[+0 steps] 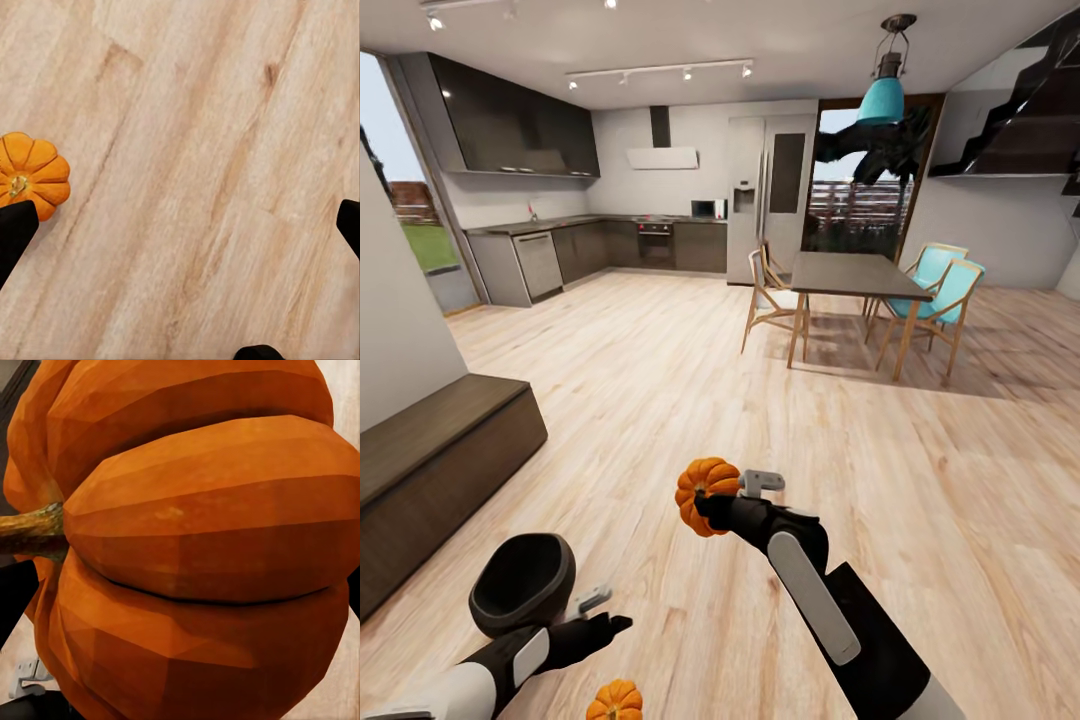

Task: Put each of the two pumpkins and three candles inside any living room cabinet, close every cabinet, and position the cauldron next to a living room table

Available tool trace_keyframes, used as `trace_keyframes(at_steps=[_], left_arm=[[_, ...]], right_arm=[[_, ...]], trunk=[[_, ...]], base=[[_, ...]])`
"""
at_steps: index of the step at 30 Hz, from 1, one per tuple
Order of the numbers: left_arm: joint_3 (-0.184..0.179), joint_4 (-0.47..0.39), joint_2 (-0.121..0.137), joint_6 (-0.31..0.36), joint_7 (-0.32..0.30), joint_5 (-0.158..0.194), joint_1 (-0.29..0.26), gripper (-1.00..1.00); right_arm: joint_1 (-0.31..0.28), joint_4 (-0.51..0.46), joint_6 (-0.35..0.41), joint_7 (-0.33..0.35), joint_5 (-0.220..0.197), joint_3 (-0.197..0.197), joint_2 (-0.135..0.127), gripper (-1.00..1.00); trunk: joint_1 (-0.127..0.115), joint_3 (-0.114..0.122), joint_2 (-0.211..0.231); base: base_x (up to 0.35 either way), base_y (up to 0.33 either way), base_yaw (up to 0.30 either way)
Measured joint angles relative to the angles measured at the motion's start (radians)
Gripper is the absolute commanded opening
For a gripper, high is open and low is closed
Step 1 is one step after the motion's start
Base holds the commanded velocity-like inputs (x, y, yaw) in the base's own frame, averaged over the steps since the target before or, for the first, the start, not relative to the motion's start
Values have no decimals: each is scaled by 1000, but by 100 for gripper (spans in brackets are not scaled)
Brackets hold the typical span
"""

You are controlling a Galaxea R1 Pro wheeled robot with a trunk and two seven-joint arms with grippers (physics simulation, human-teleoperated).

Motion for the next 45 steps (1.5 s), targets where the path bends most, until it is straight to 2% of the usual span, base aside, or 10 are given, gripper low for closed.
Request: trace_keyframes(at_steps=[3, 5, 14, 22, 29, 33, 38, 39, 42, 45], left_arm=[[1, 1, 14, 1, -19, 3, 0, 100], [4, 2, 34, 3, -30, 6, 0, 100], [6, 6, 80, 7, -61, 9, 0, 100], [5, 9, 94, 11, -115, 10, 2, 100], [7, 9, 101, 12, -123, 11, 2, 100], [6, 9, 101, 10, -123, 10, 2, 100], [7, 8, 103, 10, -128, 10, 1, 100], [7, 8, 103, 10, -130, 10, 1, 100], [8, 8, 103, 10, -130, 10, 2, 100], [8, 7, 103, 10, -130, 10, 2, 100]], right_arm=[[11, -51, 1, 0, 0, -1, -6, -100], [44, -78, 2, 1, -3, -2, -7, -100], [69, -92, 1, 6, 0, 2, -3, -100], [69, -93, 4, 8, 1, 0, -6, -100], [69, -93, 5, 42, -1, -2, -7, -100], [69, -93, 4, 107, -6, -1, -8, -100], [69, -92, 2, 286, -5, -6, -14, -100], [69, -92, 1, 326, -1, -14, -24, -100], [70, -90, 3, 364, 9, -46, -44, -100], [70, -89, 2, 375, 5, -61, -50, -100]], trunk=[[11, -9, -21], [19, -16, -35], [54, -44, -98], [84, -69, -154], [111, -91, -203], [127, -103, -231], [146, -119, -266], [150, -122, -273], [161, -132, -294], [173, -141, -315]], base=[[0, 0, 0], [0, 0, 0], [-8, 0, 0], [-20, 0, 0], [0, 0, 0], [0, 0, 0], [0, 0, 0], [0, 0, 0], [0, 0, 0], [0, 0, 0]])
